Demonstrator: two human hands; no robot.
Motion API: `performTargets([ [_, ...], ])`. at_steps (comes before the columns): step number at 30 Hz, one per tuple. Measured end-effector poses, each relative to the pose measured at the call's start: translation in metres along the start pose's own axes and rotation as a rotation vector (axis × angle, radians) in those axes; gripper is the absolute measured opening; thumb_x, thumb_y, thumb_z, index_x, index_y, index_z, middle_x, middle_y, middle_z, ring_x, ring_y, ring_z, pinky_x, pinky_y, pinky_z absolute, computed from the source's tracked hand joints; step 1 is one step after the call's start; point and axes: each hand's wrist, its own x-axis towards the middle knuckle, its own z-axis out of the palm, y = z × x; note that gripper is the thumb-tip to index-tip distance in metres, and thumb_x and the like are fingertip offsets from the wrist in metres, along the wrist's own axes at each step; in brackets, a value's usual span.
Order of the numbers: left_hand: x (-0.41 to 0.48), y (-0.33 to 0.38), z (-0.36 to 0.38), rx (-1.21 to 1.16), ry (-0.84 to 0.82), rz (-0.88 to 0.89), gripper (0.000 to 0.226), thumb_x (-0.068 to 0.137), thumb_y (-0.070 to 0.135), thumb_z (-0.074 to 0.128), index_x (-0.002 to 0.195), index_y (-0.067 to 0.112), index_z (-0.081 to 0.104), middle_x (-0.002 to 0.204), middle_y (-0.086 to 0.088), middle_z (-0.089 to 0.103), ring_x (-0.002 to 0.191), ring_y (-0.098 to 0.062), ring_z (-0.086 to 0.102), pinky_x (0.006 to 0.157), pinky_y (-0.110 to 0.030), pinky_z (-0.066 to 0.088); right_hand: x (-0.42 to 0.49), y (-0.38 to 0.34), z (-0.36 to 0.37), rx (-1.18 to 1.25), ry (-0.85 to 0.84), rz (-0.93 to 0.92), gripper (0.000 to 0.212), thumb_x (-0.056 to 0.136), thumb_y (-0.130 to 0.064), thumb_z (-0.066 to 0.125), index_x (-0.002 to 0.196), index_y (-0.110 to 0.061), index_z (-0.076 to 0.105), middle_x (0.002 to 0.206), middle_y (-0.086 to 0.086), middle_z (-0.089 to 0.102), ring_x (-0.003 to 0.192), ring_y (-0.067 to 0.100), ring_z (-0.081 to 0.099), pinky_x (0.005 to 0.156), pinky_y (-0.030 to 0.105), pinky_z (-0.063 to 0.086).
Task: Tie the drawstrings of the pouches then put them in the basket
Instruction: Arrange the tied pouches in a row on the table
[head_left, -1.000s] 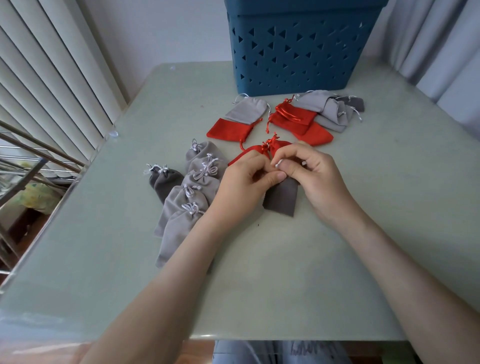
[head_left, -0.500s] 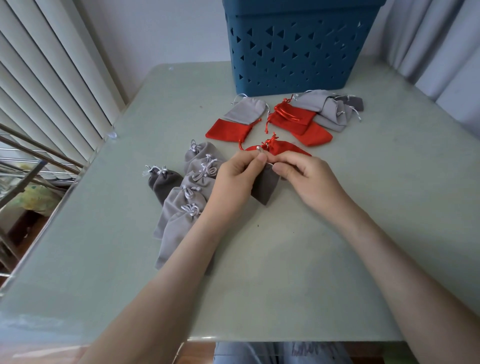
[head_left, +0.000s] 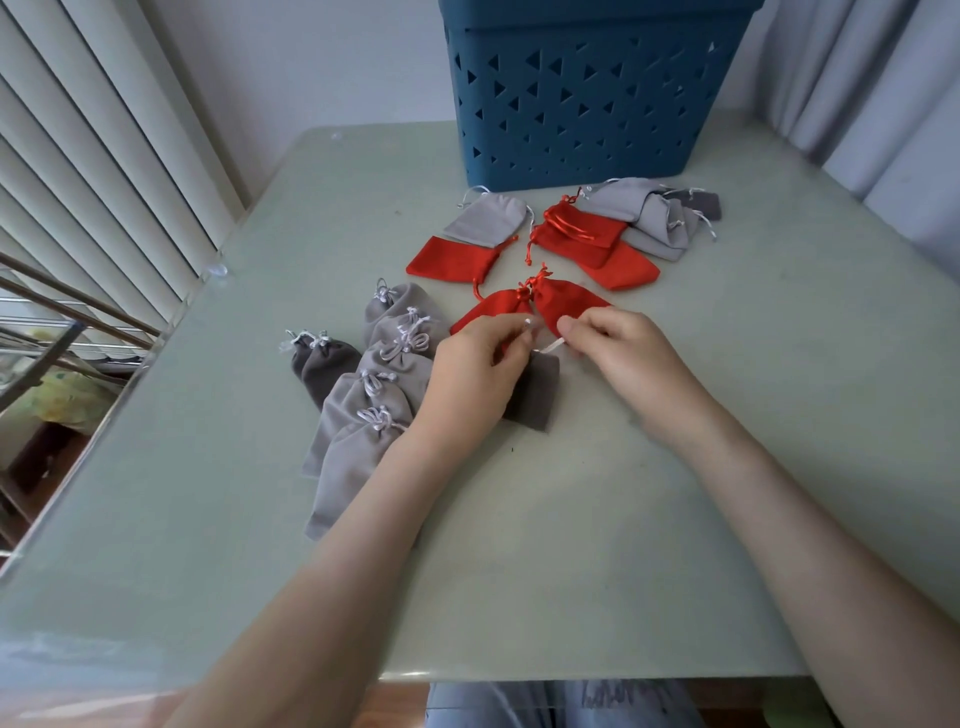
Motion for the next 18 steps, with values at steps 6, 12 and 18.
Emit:
performTargets([
  [6,0.0,0.001,0.006,-0.149,0.047,-0.079,0.026,0.089,0.011,0.062,0.11,0.016,0.047,0.071,0.003,0.061,0.063,-0.007,0.051,0.067,-0.019,0.041,-0.004,-0.011,0.008,0.426,-0.079,0.026,0.028,0.093,-0.009,0.047,0.067,-0.016,0.052,0.068,-0.001,0.049,0.061,0.007,0.038,0.059,0.023,0.027],
  [12,0.002,0.001,0.004,-0.286,0.038,-0.174,0.008,0.087,0.021,0.067,0.084,0.022,0.06,0.069,0.001,0.064,0.067,-0.014,0.059,0.071,-0.029,0.048,-0.006,-0.006,0.01,0.018,-0.004,-0.32,0.015,0.091,-0.004,0.051,0.084,-0.014,0.06,0.077,-0.013,0.059,0.075,-0.006,0.051,0.073,0.011,0.037],
  [18,0.001,0.0,0.005,-0.271,0.068,-0.174,0.012,0.089,0.018,0.063,0.101,0.017,0.068,0.079,0.0,0.07,0.072,-0.009,0.059,0.074,-0.027,0.048,-0.007,0.0,0.014,-0.078,0.09,-0.372,0.015,0.087,-0.002,0.058,0.09,-0.016,0.063,0.074,-0.023,0.061,0.075,-0.009,0.057,0.071,0.009,0.041],
])
